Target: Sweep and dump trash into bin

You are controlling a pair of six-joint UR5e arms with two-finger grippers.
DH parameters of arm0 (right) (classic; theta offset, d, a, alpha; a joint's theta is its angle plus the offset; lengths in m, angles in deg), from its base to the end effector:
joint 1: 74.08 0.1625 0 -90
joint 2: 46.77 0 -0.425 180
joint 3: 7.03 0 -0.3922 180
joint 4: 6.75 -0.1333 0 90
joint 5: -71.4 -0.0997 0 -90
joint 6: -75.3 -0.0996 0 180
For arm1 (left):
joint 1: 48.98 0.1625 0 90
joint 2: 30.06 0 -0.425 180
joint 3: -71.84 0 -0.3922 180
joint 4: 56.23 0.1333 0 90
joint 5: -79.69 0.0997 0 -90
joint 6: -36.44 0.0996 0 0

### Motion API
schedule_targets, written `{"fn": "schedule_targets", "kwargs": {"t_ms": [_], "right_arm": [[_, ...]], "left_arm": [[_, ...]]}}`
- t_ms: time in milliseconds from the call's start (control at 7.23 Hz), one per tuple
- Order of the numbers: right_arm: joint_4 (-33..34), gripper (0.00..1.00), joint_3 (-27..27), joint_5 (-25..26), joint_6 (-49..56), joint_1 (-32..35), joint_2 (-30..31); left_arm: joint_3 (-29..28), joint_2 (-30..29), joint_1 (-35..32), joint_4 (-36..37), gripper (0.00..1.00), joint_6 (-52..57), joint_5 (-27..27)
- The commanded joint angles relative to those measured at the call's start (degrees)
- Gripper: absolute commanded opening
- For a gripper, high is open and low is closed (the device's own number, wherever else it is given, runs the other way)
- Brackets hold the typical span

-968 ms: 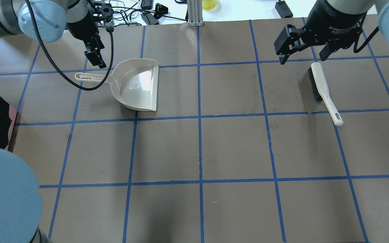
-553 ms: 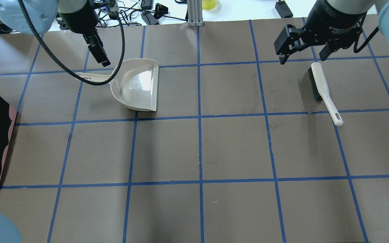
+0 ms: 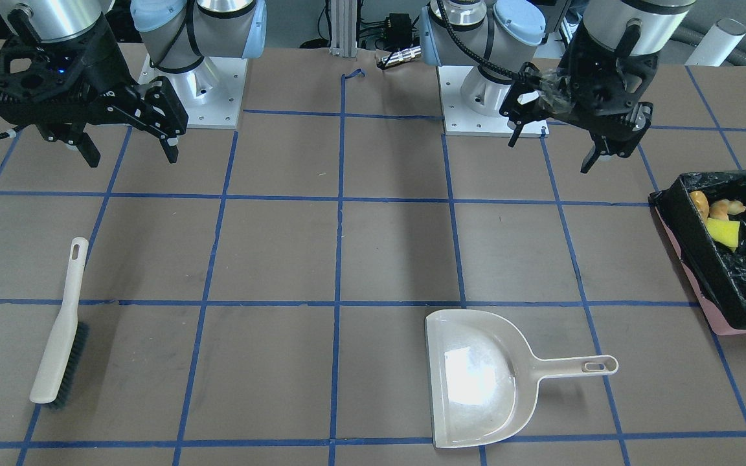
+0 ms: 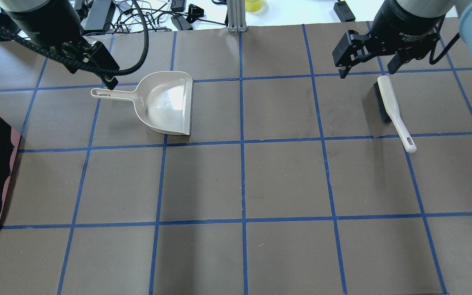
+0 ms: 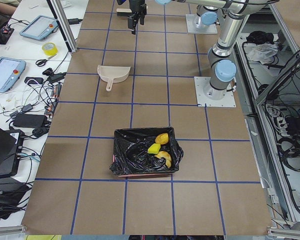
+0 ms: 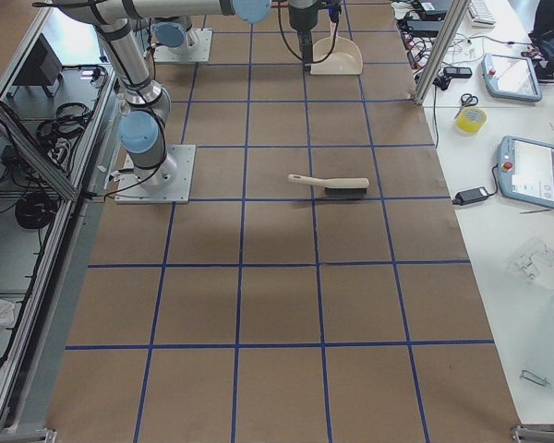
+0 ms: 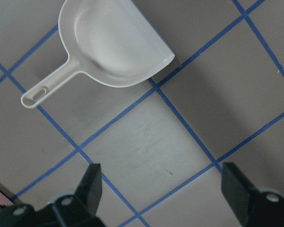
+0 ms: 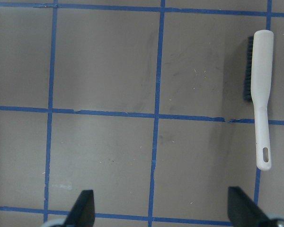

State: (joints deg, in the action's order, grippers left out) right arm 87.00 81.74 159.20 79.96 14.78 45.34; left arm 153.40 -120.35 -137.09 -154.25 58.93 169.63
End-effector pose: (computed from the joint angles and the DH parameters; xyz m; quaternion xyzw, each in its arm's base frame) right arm 0.1274 -0.4897 0.5236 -0.0318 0.9974 -0.0627 0.0160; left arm -0.1172 -0.4944 0.5437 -0.1788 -0.9839 0.0012 0.0003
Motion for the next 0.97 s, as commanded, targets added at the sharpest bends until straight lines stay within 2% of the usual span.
{"fn": "schedule_targets", "kwargs": {"t_ms": [0, 415, 830], "right_arm": [[0.04, 1.00, 0.00, 0.00, 0.08, 0.00, 0.00], [-0.05, 1.00, 0.00, 0.17, 0.43, 0.00, 0.00], [0.47, 1.00, 0.00, 1.14, 0.88, 0.00, 0.00]], "left_arm": [[5.42, 5.71, 0.65, 0.37, 1.00, -10.94, -0.12], [10.45, 7.23, 0.66, 9.24, 1.00, -11.41, -0.55], [10.99, 7.50, 0.66, 9.34, 1.00, -11.94, -0.46]]}}
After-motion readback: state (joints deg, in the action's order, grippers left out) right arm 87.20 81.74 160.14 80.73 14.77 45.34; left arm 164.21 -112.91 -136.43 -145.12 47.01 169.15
